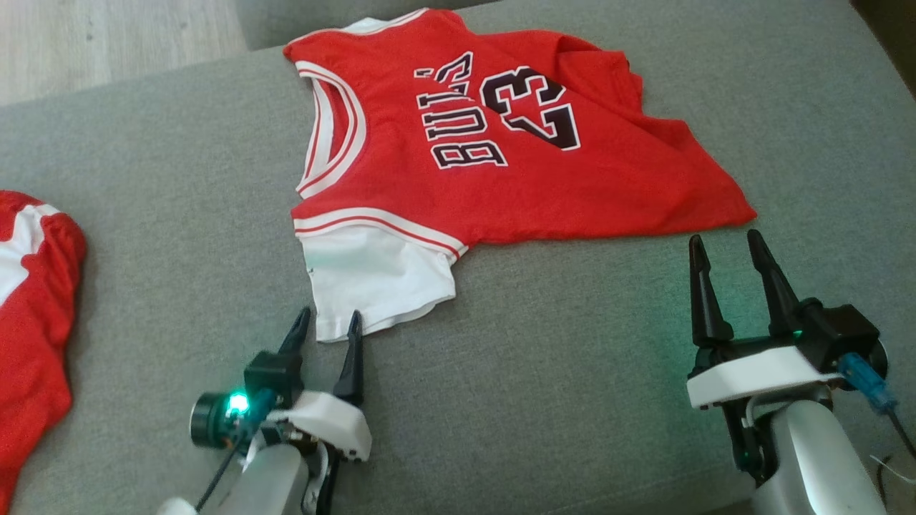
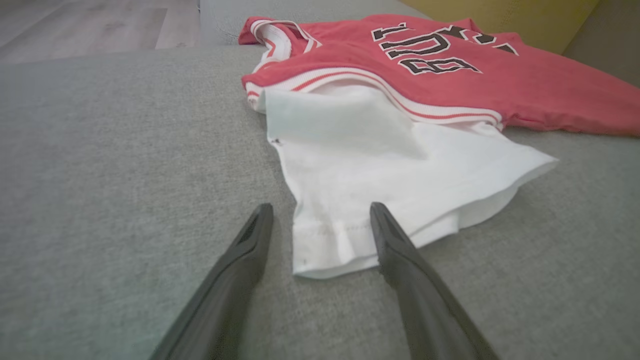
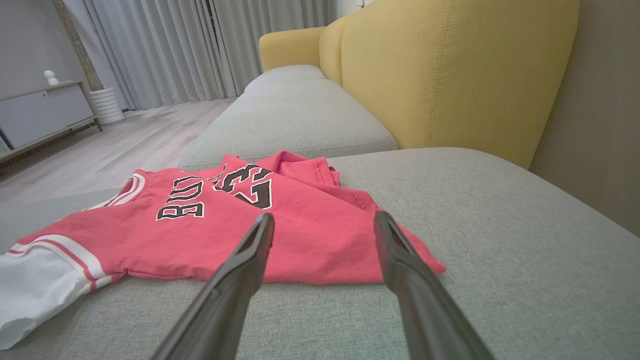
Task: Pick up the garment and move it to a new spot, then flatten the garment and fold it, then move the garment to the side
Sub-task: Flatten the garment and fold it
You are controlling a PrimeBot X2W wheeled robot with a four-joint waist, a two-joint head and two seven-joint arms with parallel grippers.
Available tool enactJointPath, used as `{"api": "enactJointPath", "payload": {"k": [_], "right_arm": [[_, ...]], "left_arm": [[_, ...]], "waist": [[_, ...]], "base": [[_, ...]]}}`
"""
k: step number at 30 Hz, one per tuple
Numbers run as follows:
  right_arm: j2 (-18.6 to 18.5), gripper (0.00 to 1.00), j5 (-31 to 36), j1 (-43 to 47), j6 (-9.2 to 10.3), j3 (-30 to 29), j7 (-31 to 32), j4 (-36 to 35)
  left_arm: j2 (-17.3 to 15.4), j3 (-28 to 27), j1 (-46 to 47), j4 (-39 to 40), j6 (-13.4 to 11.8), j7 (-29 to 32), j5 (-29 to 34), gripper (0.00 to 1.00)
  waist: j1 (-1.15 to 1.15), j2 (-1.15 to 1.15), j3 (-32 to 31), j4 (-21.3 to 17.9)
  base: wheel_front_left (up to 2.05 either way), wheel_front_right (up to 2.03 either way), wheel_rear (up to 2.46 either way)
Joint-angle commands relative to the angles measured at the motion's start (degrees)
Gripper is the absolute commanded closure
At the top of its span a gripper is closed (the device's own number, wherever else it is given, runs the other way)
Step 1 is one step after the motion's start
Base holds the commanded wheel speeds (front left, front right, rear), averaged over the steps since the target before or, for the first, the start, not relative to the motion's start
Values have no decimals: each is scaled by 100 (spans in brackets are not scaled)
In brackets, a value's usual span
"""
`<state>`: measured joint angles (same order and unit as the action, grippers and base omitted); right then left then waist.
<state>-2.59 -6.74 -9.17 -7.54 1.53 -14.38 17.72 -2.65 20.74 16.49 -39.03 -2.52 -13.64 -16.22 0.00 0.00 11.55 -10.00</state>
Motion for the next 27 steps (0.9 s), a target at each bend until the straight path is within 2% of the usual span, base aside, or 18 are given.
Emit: {"api": "enactJointPath", "payload": {"k": [1,3,4,5,9,14,21,27], "right_arm": [[-29,0,-48,-178,5,141,-62,-225],[-29,0,-49,-174,5,129,-62,-241],[-29,0,-24,-174,5,117,-62,-243],[-29,0,-11,-178,5,114,-62,-238],[-29,0,39,-199,5,73,-62,-220],[-29,0,31,-208,5,-342,-62,-51],[-29,0,-63,-360,5,-832,3,584],[-29,0,-173,-618,5,-888,174,1253]], "left_arm": [[-46,-105,223,41,8,22,-15,0],[-46,-71,291,-39,74,74,-35,2],[-46,-21,353,-86,145,81,-37,97],[-45,-13,370,-97,174,67,-49,100],[-42,-66,388,54,247,-63,-140,100],[-40,-383,312,868,150,-131,-136,100],[-31,-865,-131,2296,119,-134,65,100],[-25,-874,-365,2600,195,-135,138,100]], "waist": [[0,0,55,-21],[0,0,96,-10],[0,0,126,12],[0,0,135,22],[0,0,160,83],[0,0,141,242],[0,0,85,499],[0,0,85,640]], "base": [[0,0,0],[0,0,0],[0,0,0],[0,0,0],[0,0,0],[0,0,0],[0,0,0],[0,0,0]]}}
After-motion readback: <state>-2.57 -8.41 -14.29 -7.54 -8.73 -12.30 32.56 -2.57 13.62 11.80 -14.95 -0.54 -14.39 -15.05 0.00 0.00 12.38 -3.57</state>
